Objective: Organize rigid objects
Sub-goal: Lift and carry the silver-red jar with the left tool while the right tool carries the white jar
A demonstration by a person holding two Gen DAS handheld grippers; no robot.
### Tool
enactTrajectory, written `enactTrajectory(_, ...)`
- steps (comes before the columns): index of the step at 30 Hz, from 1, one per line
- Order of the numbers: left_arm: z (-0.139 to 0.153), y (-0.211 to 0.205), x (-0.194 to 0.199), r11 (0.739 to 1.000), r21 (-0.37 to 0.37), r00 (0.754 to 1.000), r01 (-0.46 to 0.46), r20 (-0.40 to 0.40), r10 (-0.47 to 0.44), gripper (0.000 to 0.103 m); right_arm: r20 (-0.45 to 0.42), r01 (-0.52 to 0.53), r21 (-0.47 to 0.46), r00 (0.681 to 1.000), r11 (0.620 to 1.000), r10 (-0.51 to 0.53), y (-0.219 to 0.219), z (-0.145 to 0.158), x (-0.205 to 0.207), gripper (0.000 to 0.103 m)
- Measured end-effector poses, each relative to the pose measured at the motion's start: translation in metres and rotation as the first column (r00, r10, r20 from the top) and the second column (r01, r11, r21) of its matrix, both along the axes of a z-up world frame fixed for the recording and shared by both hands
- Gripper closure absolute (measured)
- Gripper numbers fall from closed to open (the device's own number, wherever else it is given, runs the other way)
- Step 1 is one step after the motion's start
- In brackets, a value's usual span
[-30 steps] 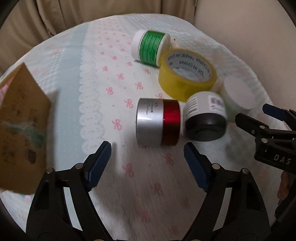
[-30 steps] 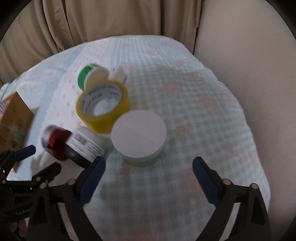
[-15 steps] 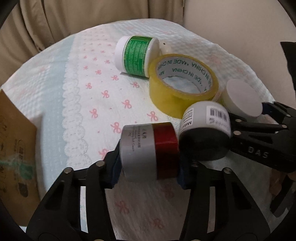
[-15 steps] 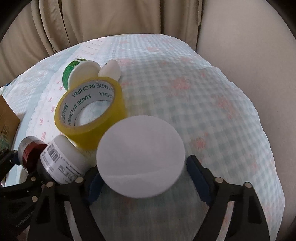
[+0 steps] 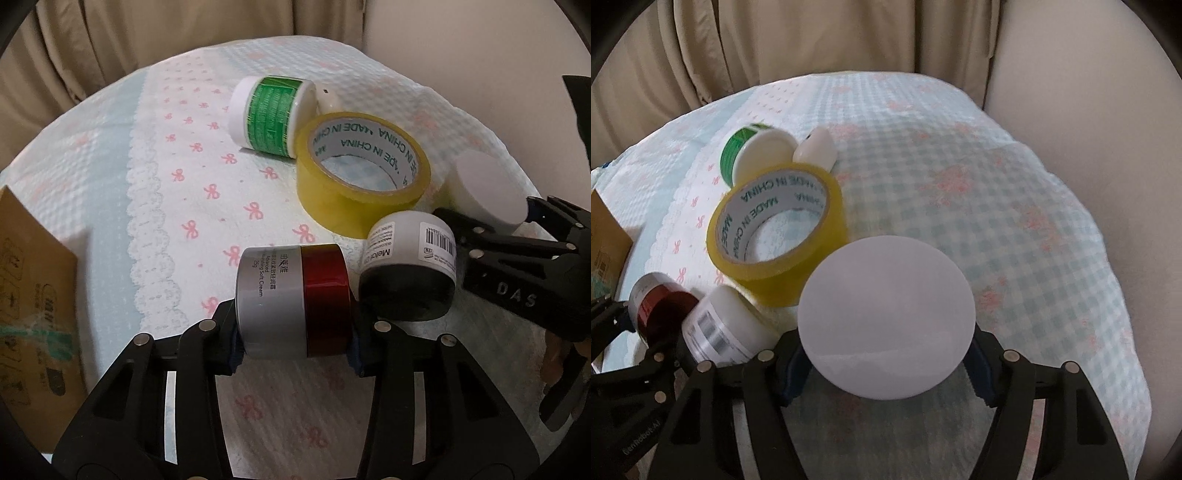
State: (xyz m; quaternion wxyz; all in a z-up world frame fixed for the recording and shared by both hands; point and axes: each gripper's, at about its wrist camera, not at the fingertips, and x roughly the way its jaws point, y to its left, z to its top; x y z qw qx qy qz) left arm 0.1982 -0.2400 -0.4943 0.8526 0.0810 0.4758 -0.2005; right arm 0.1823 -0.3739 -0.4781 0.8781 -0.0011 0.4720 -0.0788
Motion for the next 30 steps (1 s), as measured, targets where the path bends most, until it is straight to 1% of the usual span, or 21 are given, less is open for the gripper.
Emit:
enactTrajectory(4, 0.015, 0.008, -0.001, 1.000, 0.000, 1.000, -0.020, 0.007, 0.020, 0.065, 0.009, 0.018, 0.008, 1.000, 1.000, -0.018, 0.000, 0.014, -0.001, 0.037)
enactTrajectory(7, 0.037, 0.016, -0.001, 0.999, -0.013, 0.999, -0.045, 0.014, 0.045, 0.065, 0.016, 0.017, 0.019, 1.000, 1.000, -0.018, 0.001, 0.032, -0.004, 0.037)
enactTrajectory(9, 0.059, 0.023, -0.002, 0.998, -0.031, 0.998, -0.062, 0.020, 0.062, 0.065, 0.020, 0.011, 0.024, 1.000, 1.000, -0.012, 0.003, 0.046, -0.005, 0.037)
enactTrajectory(12, 0.094, 0.035, -0.005, 0.994, -0.060, 0.995, -0.091, 0.028, 0.093, 0.065, 0.035, 0.004, 0.035, 0.999, 0.999, -0.005, 0.007, 0.082, -0.009, 0.037)
enactTrajectory(15, 0.136, 0.048, -0.011, 0.989, -0.084, 0.991, -0.125, 0.045, 0.129, 0.065, 0.055, -0.007, 0.053, 0.998, 0.999, 0.004, 0.015, 0.124, -0.014, 0.037)
enactTrajectory(16, 0.156, 0.055, -0.014, 0.986, -0.089, 0.988, -0.139, 0.055, 0.144, 0.065, 0.064, -0.015, 0.054, 0.998, 0.998, 0.011, 0.019, 0.140, -0.017, 0.037)
enactTrajectory(20, 0.215, 0.084, -0.027, 0.974, -0.113, 0.977, -0.196, 0.062, 0.204, 0.065, 0.090, -0.059, 0.063, 0.995, 0.996, 0.053, 0.037, 0.197, -0.024, 0.037)
enactTrajectory(23, 0.256, 0.111, -0.036, 0.964, -0.112, 0.965, -0.242, 0.073, 0.251, 0.065, 0.107, -0.116, 0.068, 0.988, 0.991, 0.108, 0.057, 0.240, -0.028, 0.037)
enactTrajectory(25, 0.280, 0.135, -0.042, 0.955, -0.115, 0.955, -0.274, 0.085, 0.285, 0.065, 0.111, -0.147, 0.085, 0.984, 0.985, 0.138, 0.068, 0.258, -0.031, 0.037)
enactTrajectory(27, 0.298, 0.157, -0.046, 0.946, -0.118, 0.944, -0.303, 0.099, 0.315, 0.065, 0.120, -0.176, 0.121, 0.979, 0.977, 0.162, 0.083, 0.275, -0.032, 0.037)
enactTrajectory(30, 0.316, 0.192, -0.050, 0.937, -0.100, 0.931, -0.335, 0.116, 0.346, 0.065, 0.125, -0.210, 0.177, 0.974, 0.962, 0.189, 0.113, 0.293, -0.028, 0.037)
